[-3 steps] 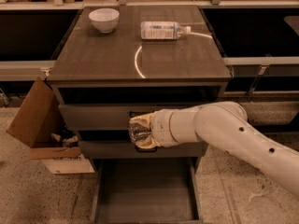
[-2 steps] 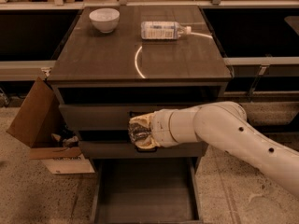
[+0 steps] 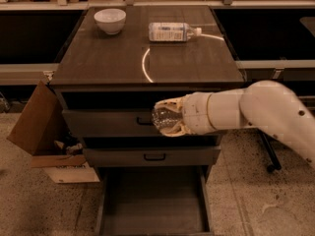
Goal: Pick water bottle from bottom drawer and place on counter
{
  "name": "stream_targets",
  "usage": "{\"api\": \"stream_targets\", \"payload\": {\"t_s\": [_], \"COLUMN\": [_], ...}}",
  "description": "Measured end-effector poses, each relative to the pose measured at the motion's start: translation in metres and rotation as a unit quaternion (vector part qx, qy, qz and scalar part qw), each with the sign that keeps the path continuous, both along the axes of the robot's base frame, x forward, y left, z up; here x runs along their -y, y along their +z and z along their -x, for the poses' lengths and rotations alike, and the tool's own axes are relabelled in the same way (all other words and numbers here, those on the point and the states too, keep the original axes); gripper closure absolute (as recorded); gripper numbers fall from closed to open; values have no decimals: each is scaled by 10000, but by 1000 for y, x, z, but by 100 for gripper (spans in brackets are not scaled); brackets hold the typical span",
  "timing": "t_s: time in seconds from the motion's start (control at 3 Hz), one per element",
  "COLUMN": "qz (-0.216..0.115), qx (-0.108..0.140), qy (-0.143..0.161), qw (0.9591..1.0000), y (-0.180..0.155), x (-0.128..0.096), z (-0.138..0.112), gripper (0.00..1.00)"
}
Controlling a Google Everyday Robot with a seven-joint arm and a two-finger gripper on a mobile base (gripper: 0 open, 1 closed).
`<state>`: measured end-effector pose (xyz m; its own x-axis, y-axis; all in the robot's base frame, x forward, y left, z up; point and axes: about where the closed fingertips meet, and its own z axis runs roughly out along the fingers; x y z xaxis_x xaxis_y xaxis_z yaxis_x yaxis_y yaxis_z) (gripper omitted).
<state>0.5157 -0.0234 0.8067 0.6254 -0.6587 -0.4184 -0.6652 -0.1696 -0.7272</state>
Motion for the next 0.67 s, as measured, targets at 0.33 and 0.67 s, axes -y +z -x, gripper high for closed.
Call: {"api": "stream_targets", "payload": {"t_s": [0.33,0.67], "qz": [59,-18], "qx": [-38,-63], "qy": [-14,9], "qw": [10000,10000], "y": [49,106], "x": [30,49], "z": [-14,-54], "gripper": [100,100]}}
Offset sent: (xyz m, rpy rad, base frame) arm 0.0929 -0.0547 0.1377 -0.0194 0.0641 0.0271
